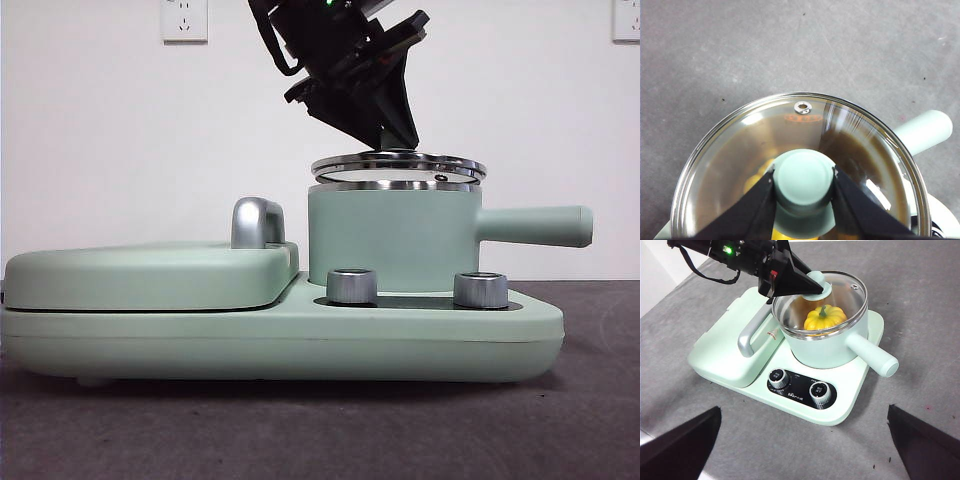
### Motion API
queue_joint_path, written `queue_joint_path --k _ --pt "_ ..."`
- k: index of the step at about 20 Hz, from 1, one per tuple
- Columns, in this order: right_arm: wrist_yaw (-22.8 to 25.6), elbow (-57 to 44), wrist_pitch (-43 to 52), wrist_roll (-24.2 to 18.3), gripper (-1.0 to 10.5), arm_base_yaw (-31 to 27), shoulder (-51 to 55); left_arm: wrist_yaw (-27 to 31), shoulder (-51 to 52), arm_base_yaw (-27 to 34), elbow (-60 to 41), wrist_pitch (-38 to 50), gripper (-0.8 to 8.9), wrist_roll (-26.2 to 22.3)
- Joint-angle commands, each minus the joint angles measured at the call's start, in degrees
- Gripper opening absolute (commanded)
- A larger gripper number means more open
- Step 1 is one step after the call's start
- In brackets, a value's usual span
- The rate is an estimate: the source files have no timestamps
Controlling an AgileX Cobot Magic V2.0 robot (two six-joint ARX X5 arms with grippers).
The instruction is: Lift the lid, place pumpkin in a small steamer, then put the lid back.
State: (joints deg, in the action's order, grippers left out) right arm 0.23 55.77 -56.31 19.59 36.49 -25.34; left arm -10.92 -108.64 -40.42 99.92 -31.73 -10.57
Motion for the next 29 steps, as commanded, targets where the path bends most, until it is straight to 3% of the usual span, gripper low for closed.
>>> queue_joint_path --k 1,8,12,19,26,28,29 --pt "0.24 0.57 0.59 0.61 6.0 0.50 -0.24 -0.61 -0.92 -0.46 1.36 1.18 0.15 -1.22" --pt "0.22 0.57 0.59 0.79 6.0 0.50 -0.24 -1.18 -2.03 0.13 1.36 -0.07 0.14 -4.11" --pt "0.24 0.57 0.59 0.79 6.0 0.50 -0.24 -5.88 -2.82 1.20 1.36 -0.72 0.15 -4.17" --pt "0.33 0.57 0.61 0.81 6.0 0.50 -0.24 -3.65 -2.80 1.38 1.38 -1.90 0.15 -7.19" --pt "1.31 0.57 0.61 0.79 6.0 0.50 -0.24 -2.99 -2.80 1.31 1.38 -1.70 0.18 -6.56" --pt "1.31 0.57 0.61 0.81 6.0 0.50 -0.24 -2.99 -2.80 1.31 1.38 -1.68 0.56 -6.16" --pt "1.31 0.57 0.61 0.81 6.0 0.50 -0.24 -2.99 -2.78 1.31 1.40 -1.55 1.47 -5.31"
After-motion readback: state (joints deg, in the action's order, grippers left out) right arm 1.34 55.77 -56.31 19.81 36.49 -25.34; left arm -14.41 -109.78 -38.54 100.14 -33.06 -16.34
